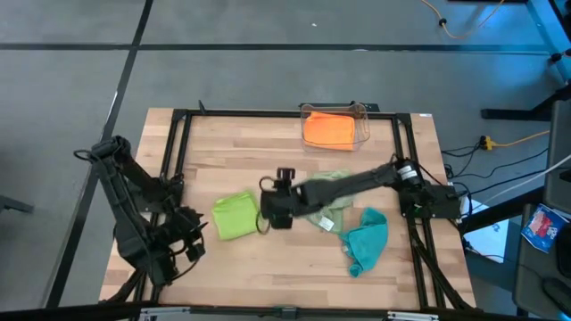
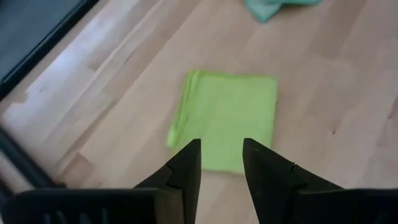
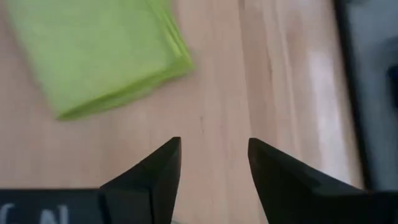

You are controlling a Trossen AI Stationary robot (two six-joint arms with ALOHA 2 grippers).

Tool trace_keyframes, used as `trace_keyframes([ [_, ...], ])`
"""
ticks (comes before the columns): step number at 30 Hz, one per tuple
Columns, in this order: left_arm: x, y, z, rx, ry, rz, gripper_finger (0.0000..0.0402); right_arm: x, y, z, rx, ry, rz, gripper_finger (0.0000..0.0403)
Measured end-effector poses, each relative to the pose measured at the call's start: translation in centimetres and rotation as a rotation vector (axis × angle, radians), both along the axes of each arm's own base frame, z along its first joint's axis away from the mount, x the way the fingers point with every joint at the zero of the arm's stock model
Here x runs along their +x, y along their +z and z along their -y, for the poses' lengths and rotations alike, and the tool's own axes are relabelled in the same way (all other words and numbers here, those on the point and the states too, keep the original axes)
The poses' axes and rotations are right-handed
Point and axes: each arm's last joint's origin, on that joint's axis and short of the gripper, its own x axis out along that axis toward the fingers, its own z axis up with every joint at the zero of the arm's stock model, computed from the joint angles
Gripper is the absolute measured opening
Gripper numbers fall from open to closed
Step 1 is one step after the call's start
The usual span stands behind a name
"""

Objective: Fold microfiber towels
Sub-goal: Fold the light green microfiber towel

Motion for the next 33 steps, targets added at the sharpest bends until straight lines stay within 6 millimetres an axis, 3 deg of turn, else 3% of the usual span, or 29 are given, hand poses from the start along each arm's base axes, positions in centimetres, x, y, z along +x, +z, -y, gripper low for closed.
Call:
trace_keyframes([
  [7,-0.7,-2.0,-0.4,0.003,0.069,-0.021,0.0111,0.5,-3.3,9.2,0.334,-0.067,-0.023,0.0189],
  [11,-1.2,-4.3,-1.2,0.008,0.168,0.016,0.0112,1.2,-5.0,11.6,0.513,0.036,0.136,0.0189],
  [18,-0.6,-6.7,-3.3,0.023,0.355,0.060,0.0111,1.6,-6.7,13.5,0.586,0.109,0.381,0.0189],
  [21,0.1,-7.5,-4.2,0.016,0.425,0.070,0.0111,1.8,-7.7,13.8,0.641,0.101,0.386,0.0189],
  [33,1.7,-7.9,-5.7,0.051,0.463,0.018,0.0111,2.9,-11.1,11.6,0.644,0.163,0.352,0.0189],
])
